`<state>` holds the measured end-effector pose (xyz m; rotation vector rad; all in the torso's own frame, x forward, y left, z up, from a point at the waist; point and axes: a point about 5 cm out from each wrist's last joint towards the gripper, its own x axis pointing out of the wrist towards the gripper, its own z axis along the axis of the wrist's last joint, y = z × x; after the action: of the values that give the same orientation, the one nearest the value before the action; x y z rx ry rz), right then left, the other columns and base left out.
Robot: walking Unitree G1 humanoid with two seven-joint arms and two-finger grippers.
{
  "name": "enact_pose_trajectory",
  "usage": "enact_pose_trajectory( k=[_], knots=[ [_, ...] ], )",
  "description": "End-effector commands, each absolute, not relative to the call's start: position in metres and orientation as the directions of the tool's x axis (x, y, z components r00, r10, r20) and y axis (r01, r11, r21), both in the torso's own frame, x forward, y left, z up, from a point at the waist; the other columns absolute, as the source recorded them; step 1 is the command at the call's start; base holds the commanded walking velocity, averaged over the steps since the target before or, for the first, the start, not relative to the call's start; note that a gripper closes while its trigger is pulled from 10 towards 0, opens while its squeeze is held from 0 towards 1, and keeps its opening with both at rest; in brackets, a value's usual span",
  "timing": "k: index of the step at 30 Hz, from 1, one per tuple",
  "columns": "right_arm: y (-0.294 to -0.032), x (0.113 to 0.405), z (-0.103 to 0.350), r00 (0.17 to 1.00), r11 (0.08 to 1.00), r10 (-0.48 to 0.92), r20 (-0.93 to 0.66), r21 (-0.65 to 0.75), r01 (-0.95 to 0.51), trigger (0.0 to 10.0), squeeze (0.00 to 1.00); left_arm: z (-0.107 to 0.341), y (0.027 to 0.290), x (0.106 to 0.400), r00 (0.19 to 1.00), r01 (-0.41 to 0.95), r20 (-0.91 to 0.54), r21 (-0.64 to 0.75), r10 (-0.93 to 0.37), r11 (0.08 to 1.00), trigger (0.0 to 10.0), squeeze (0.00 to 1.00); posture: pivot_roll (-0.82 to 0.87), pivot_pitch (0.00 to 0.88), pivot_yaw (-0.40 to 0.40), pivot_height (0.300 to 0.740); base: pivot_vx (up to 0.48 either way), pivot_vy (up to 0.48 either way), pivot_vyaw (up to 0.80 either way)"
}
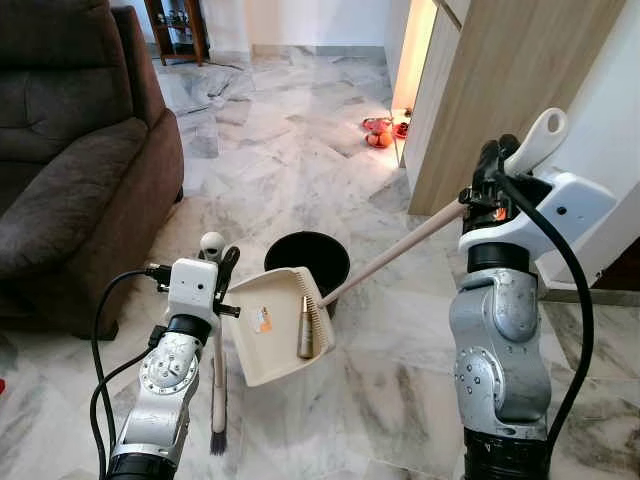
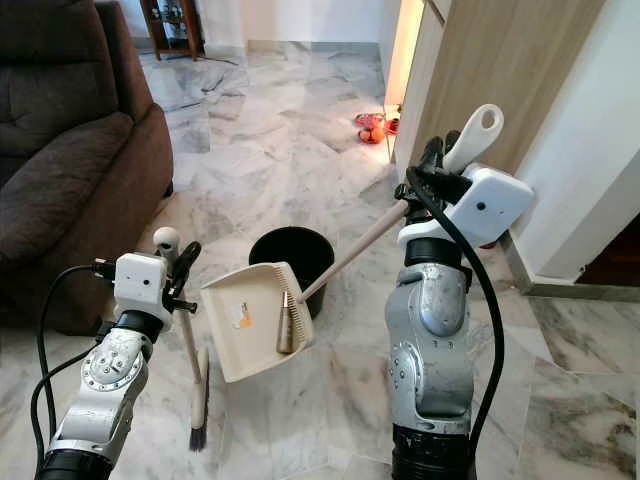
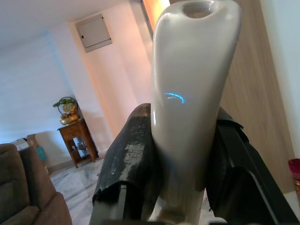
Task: Sweep floor
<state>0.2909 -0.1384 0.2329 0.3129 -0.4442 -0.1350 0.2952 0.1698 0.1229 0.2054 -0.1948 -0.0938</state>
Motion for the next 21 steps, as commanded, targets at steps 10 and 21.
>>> enact_pose_trajectory(
  k=[10,21],
  knots=[
    [-0.1332,0.2883,0.2502,0.86,0.938,-0.178,0.478,0.346,0.002,10.0,0.0,0.134,0.1705,0.2965,0.964,0.064,0.237,0.226,-0.119,0.972,10.0,0.0,0.0,0.046,0.0,0.74,0.288,0.0,0.0],
    [-0.1318,0.2887,0.2489,0.865,0.942,-0.169,0.473,0.337,0.0,10.0,0.0,0.134,0.1706,0.2966,0.964,0.064,0.237,0.228,-0.119,0.972,10.0,0.0,0.0,0.046,0.001,0.74,0.317,0.0,0.0]
  ],
)
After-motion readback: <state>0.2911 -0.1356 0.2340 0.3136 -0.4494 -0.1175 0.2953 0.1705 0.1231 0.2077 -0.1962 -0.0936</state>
